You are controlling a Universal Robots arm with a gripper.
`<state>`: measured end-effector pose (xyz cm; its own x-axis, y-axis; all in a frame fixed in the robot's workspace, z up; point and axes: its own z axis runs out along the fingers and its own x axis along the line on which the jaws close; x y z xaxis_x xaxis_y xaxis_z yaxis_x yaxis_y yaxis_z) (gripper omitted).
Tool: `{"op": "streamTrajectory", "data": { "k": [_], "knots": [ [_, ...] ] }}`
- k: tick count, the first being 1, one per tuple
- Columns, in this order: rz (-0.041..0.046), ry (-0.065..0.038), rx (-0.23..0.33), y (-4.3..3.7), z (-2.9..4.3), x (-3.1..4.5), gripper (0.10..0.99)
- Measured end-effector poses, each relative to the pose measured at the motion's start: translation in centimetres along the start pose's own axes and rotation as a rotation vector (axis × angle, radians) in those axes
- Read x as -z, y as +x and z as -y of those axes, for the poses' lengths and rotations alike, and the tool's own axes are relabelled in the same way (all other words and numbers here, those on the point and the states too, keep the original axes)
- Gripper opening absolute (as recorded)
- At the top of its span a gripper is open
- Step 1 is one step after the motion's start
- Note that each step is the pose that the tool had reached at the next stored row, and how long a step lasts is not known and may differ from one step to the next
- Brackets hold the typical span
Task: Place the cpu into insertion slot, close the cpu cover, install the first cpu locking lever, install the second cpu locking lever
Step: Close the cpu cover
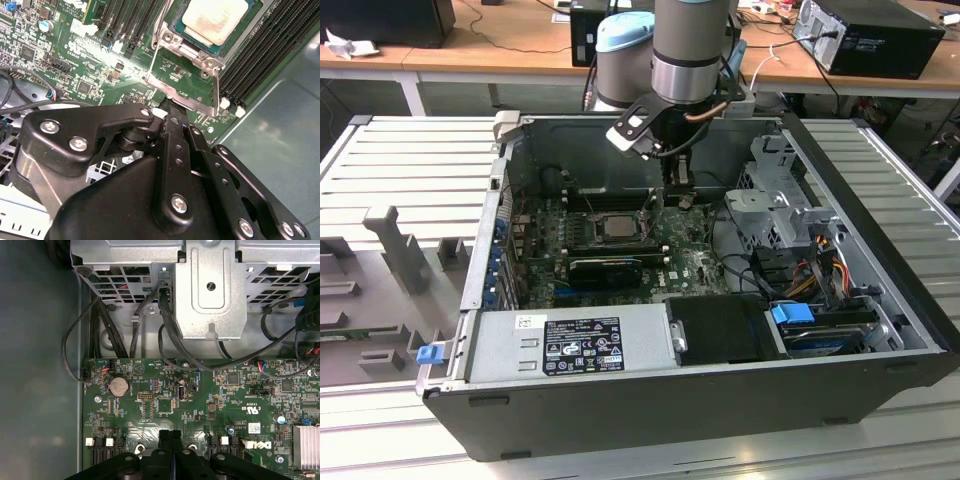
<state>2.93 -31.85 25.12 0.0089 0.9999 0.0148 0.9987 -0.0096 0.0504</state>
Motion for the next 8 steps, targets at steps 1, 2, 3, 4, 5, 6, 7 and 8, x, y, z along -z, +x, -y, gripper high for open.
{"op": "streamTrajectory", "data": {
  "k": [1,2,3,4,5,6,7,8],
  "knots": [
    [0.0000,0.000,0.000,0.00,0.03,0.00,0.106],
    [0.0000,0.000,0.000,0.00,0.05,0.00,0.106],
    [0.0000,0.000,0.000,0.00,0.07,0.00,0.106],
    [0.0000,0.000,0.000,0.00,0.09,0.00,0.106],
    [0.0000,0.000,0.000,0.00,0.11,0.01,0.106],
    [0.0000,0.000,0.000,0.00,0.15,0.01,0.106],
    [0.0000,0.000,0.000,0.00,0.18,0.01,0.106],
    [0.0000,0.000,0.000,0.00,0.20,0.01,0.106]
  ]
}}
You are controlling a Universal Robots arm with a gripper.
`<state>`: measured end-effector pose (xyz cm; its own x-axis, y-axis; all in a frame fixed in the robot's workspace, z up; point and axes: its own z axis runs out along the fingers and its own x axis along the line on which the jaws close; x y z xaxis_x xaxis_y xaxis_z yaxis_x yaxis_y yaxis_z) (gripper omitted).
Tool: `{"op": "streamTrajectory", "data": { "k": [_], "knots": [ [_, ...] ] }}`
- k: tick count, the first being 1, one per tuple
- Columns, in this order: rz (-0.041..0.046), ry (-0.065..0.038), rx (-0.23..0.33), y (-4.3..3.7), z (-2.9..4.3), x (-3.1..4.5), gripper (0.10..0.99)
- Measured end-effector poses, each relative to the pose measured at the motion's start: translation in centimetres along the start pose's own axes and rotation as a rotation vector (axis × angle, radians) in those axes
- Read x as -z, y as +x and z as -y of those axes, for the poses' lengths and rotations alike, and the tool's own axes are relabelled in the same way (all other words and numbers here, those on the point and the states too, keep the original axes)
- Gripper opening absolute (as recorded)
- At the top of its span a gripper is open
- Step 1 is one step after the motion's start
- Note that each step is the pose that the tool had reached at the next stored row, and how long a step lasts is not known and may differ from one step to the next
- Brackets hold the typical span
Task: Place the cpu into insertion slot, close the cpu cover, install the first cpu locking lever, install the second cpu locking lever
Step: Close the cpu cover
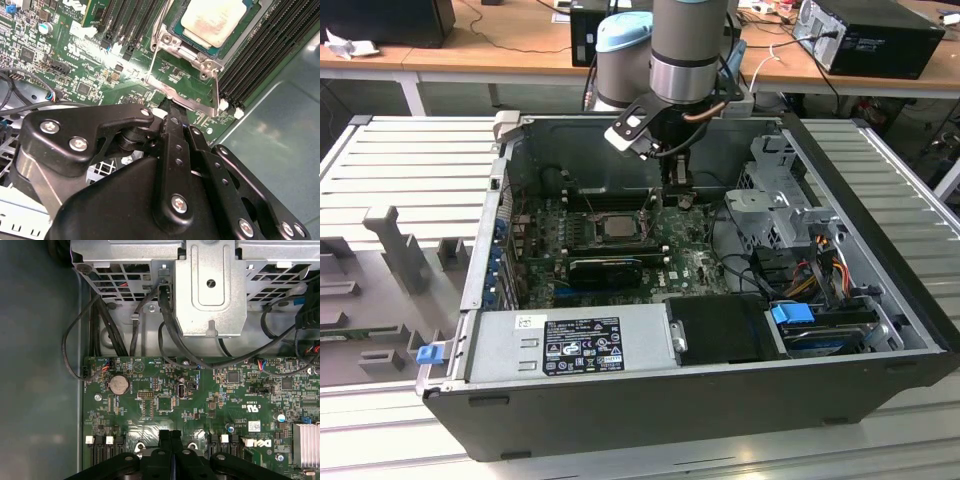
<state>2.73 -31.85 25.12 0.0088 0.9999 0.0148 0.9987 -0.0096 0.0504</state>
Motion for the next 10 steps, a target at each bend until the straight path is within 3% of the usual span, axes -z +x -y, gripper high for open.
{"op": "streamTrajectory", "data": {
  "k": [10],
  "knots": [
    [0.0000,0.000,0.000,0.00,0.30,0.01,0.106]
  ]
}}
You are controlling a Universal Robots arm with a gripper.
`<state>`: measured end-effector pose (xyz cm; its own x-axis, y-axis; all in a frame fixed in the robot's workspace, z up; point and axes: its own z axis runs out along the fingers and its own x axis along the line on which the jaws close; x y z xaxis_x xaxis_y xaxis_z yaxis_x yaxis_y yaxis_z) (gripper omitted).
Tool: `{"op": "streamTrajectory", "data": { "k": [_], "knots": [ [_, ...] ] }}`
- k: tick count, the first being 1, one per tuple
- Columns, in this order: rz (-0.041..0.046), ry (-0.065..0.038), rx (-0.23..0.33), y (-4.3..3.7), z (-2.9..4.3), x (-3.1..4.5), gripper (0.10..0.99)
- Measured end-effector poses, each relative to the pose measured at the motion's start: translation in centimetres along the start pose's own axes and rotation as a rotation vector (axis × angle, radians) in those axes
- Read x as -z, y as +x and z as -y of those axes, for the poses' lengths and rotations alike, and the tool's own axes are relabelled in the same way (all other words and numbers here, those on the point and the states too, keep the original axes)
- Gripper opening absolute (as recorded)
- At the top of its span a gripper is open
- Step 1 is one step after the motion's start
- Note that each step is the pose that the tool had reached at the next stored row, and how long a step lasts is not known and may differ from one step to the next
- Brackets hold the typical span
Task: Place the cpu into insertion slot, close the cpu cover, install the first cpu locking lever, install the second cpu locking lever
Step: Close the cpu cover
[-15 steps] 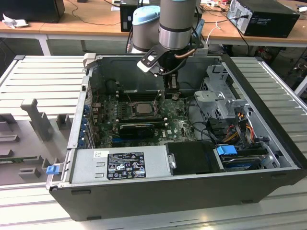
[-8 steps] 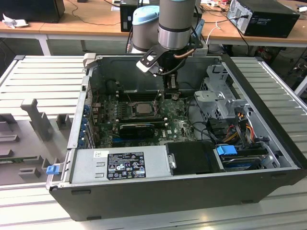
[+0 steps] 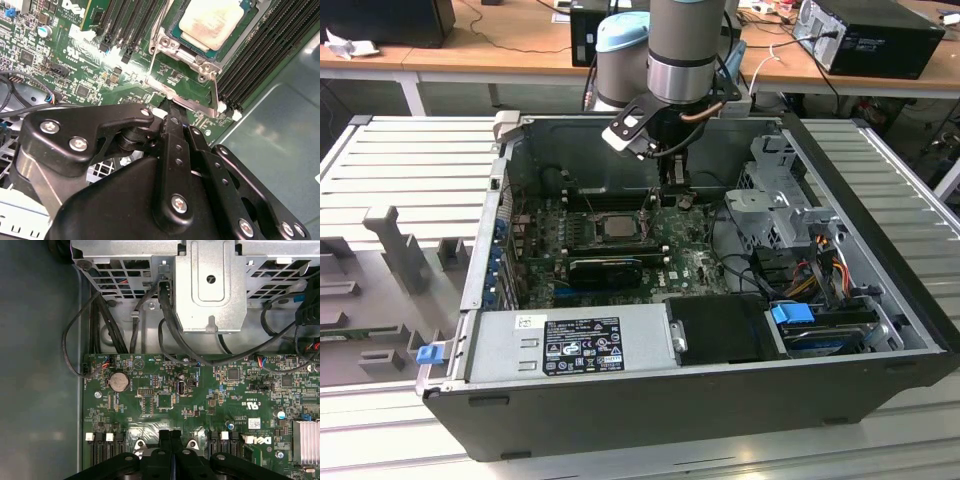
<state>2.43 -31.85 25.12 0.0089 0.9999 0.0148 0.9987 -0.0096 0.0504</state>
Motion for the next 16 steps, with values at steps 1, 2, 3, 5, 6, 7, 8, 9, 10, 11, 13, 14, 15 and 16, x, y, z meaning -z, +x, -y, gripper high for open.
{"op": "streamTrajectory", "data": {
  "k": [1,2,3,5,6,7,8,9,10,11,13,14,15,16],
  "knots": [
    [0.0000,0.000,0.000,0.00,0.02,0.00,0.106],
    [0.0000,0.000,0.000,0.00,0.04,0.00,0.106],
    [0.0000,0.000,0.000,0.00,0.06,0.00,0.106],
    [0.0000,0.000,0.000,0.00,0.10,0.01,0.106],
    [0.0000,0.000,0.000,0.00,0.12,0.01,0.106],
    [0.0000,0.000,0.000,0.00,0.13,0.01,0.106],
    [0.0000,0.000,0.000,0.00,0.15,0.01,0.106],
    [0.0000,0.000,0.000,0.00,0.17,0.01,0.106],
    [0.0000,0.000,0.000,0.00,0.19,0.01,0.106],
    [0.0000,0.000,0.000,0.00,0.21,0.01,0.106],
    [0.0000,0.000,0.000,0.00,0.30,0.02,0.106],
    [0.0000,0.000,0.000,0.00,0.33,0.02,0.106],
    [0.0000,0.000,0.000,0.00,0.37,0.02,0.106],
    [0.0000,0.000,0.000,-0.01,0.41,0.02,0.106]
  ]
}}
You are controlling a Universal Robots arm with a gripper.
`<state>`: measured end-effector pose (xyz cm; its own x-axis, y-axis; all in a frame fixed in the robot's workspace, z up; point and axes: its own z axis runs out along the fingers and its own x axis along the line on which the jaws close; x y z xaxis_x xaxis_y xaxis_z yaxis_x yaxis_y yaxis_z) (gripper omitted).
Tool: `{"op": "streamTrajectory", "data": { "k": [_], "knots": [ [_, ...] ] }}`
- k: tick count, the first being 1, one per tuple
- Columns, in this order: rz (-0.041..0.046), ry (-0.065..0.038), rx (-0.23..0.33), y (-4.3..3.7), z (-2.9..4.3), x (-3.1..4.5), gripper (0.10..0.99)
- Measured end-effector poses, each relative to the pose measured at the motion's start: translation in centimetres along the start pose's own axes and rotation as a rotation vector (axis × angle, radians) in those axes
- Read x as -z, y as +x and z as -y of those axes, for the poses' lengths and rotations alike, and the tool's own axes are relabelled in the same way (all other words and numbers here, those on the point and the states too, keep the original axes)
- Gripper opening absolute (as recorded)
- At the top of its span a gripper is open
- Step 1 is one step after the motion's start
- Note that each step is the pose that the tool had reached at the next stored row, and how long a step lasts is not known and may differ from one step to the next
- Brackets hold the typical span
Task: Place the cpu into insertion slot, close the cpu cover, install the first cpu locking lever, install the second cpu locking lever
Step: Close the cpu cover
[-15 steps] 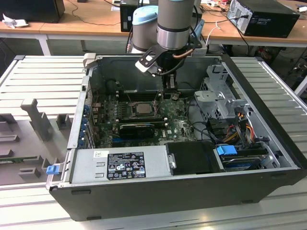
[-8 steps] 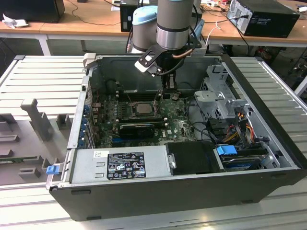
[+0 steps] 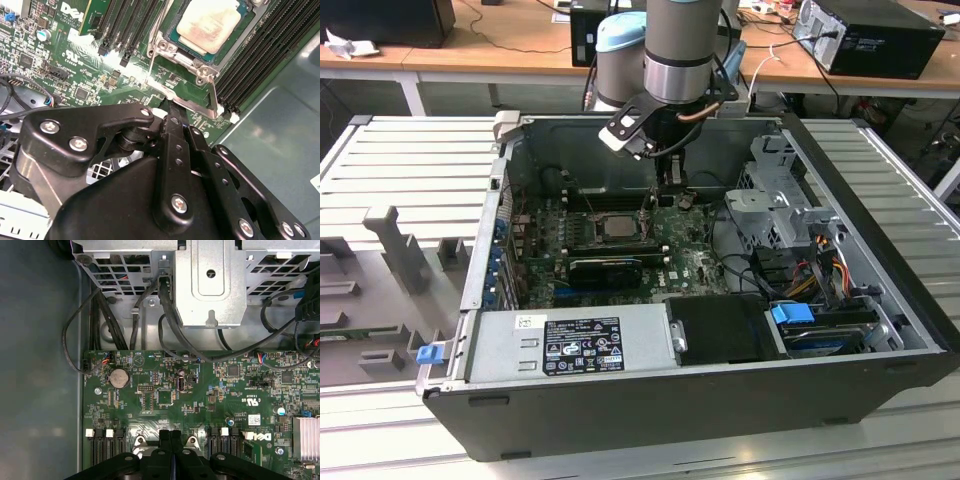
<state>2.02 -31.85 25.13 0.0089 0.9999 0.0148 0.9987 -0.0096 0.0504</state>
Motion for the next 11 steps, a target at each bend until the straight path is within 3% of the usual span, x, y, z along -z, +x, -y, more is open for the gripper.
{"op": "streamTrajectory", "data": {
  "k": [11],
  "knots": [
    [0.0000,0.000,0.000,0.00,0.52,0.03,0.106]
  ]
}}
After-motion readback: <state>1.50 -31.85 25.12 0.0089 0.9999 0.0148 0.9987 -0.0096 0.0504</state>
